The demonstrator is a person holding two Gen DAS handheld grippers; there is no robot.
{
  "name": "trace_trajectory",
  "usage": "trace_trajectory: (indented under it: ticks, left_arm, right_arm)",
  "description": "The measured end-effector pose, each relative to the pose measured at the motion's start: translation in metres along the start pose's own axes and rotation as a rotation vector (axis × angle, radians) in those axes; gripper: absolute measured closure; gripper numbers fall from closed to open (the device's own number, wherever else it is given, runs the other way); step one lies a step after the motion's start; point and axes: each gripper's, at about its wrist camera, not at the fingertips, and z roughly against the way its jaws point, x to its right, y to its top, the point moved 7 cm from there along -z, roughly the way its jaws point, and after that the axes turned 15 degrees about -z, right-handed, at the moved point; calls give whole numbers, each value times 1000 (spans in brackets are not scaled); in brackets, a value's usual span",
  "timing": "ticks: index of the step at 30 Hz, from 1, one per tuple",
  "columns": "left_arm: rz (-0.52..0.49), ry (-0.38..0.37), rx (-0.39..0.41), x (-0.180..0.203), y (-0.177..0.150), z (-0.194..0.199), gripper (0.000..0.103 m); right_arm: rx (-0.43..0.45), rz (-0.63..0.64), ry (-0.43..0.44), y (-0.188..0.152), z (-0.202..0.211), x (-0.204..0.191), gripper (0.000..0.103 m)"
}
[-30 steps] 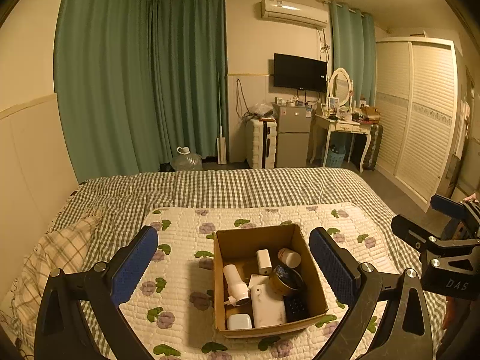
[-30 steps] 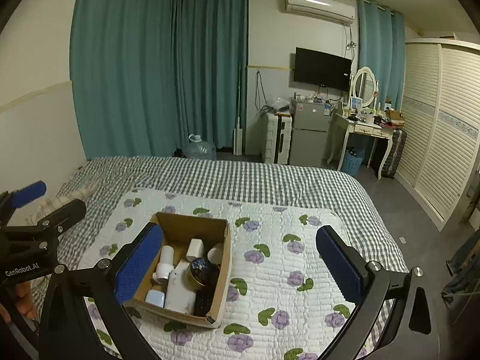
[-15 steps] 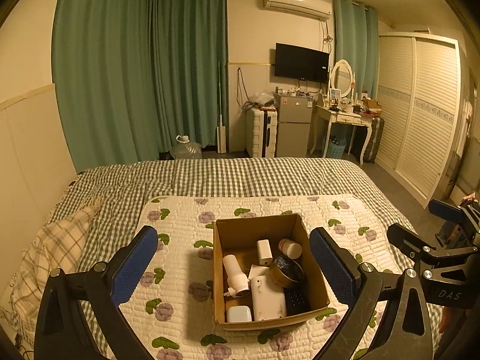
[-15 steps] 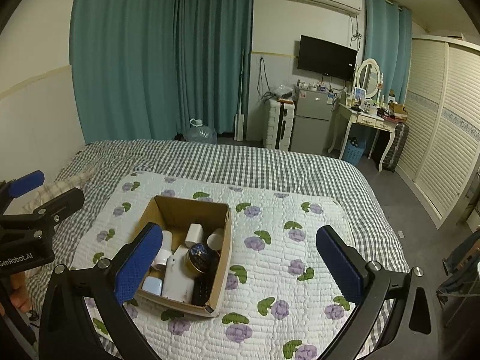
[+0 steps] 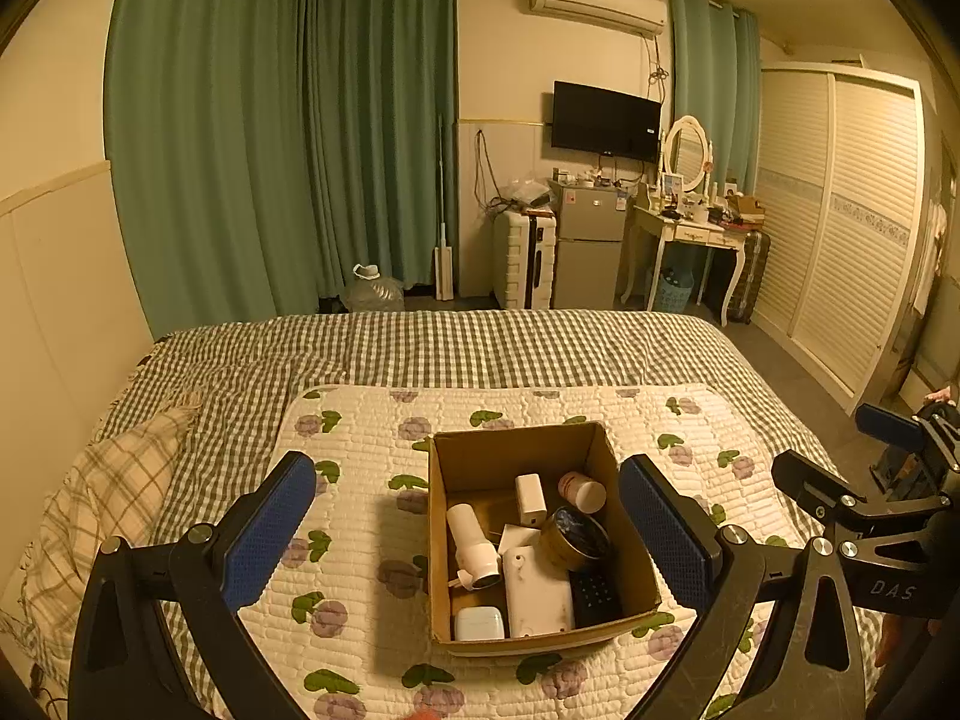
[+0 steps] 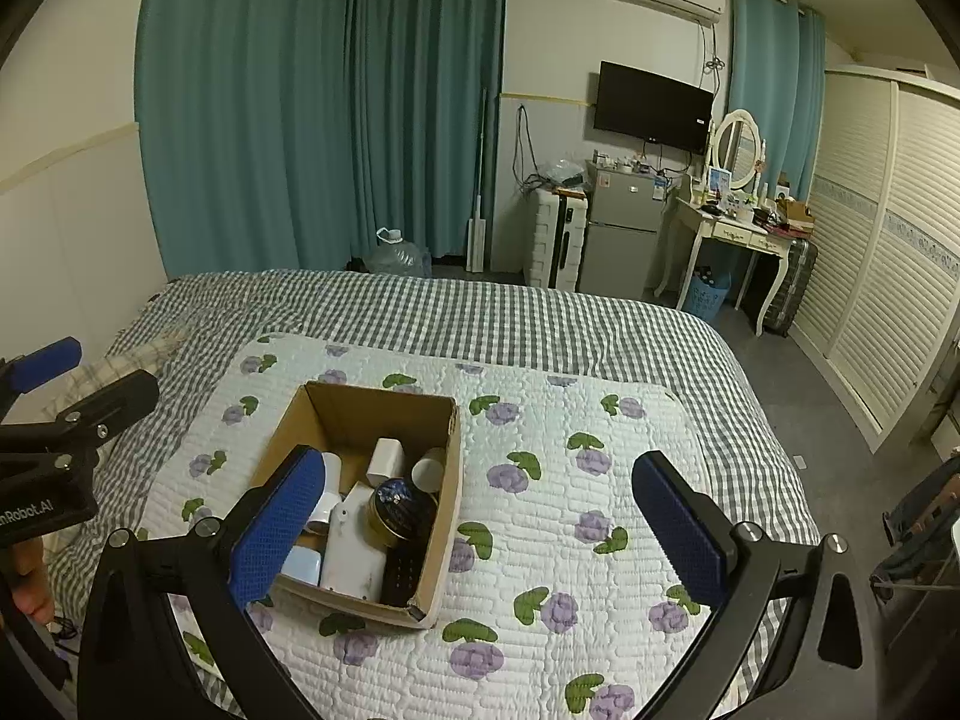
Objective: Organize rigid objects
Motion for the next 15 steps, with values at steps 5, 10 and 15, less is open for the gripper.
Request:
trace_trajectory:
  ticks: [5,10,15]
  left_arm:
    - [1,-12,-10,2,-1,-2,0]
    - [1,-15,-20,1,-4,-4,0]
    - [14,-19,-41,-1,-6,-7,0]
  right_arm:
    - [-3,-4,-6,-1,-2,1,0]
    - [-11,-6,-7,-2,-5,2,0]
    - [-14,-3,-13,-2,-7,3,0]
